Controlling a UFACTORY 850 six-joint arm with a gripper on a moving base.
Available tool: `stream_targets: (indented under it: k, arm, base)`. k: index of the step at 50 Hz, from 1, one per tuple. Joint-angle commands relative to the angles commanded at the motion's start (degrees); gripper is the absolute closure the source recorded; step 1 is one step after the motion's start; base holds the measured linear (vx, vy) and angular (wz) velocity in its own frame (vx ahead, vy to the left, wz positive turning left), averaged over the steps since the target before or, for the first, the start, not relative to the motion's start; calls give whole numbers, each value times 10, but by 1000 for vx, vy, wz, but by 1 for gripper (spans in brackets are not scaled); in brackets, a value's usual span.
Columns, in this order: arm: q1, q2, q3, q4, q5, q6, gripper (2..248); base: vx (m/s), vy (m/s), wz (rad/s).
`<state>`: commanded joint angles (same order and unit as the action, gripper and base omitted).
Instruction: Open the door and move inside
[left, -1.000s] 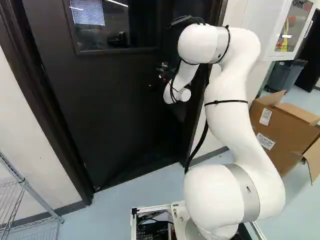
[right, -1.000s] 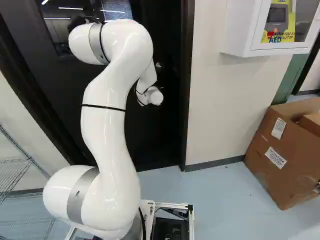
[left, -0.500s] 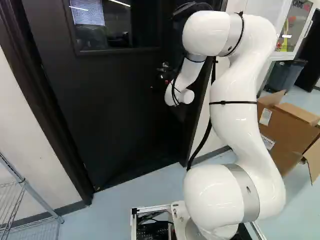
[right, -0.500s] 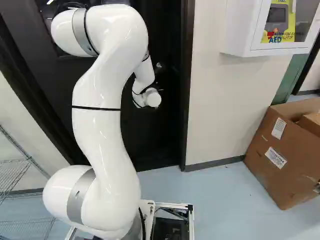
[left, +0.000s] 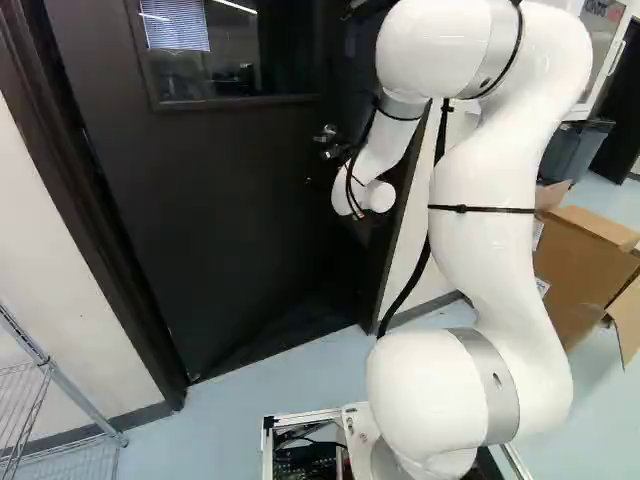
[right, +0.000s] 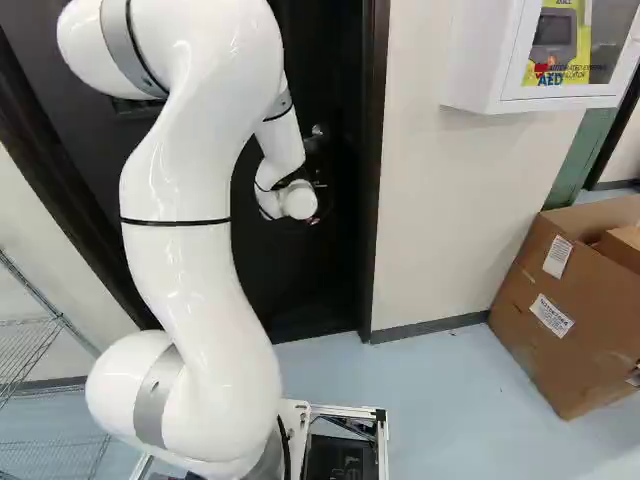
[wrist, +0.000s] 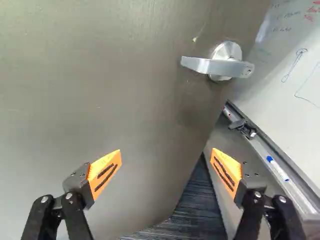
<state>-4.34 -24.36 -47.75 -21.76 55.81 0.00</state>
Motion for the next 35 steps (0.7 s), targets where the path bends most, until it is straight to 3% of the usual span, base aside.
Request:
stream_targets:
  k: [35]
  arm:
    - [-4, 92, 113, 78, -15, 0, 3]
  base:
    - [0, 0, 0]
